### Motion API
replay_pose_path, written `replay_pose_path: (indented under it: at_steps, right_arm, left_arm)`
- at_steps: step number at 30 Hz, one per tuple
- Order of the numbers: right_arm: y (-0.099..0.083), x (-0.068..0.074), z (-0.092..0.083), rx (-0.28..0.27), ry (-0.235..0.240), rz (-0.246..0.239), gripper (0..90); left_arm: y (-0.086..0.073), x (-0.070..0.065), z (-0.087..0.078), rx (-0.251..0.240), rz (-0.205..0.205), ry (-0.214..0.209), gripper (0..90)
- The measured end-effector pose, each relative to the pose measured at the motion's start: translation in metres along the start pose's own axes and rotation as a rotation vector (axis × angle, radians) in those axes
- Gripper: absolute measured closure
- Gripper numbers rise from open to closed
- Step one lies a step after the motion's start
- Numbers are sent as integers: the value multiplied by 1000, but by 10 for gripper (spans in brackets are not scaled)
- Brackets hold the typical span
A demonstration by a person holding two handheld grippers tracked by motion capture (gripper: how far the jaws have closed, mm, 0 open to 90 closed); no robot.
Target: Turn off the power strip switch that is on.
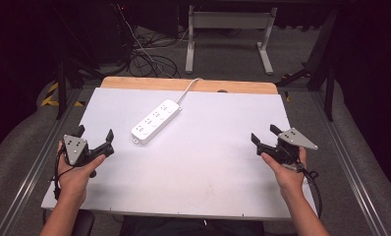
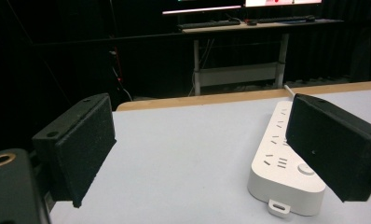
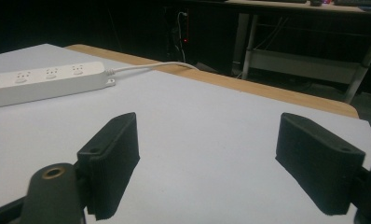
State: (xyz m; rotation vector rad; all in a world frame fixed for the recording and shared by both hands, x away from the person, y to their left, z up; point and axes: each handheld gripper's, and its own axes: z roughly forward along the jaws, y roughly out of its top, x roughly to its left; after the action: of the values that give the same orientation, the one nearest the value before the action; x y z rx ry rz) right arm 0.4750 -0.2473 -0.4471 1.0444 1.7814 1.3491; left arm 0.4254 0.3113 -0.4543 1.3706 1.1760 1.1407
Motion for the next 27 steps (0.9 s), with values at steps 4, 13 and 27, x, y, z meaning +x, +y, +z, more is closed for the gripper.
replay_pose_path:
  at_steps: [4,13,27]
  right_arm:
    - [0,0,0,-3,4,4,218]
    - [0,2,1,0,11,9,218]
    - [0,5,-1,-9,37,4,215]
  left_arm:
    - [0,0,-1,3,0,3,88]
    - [8,2,-3,74,-86,-45,308]
    - [33,14,-6,223,-155,-208,900]
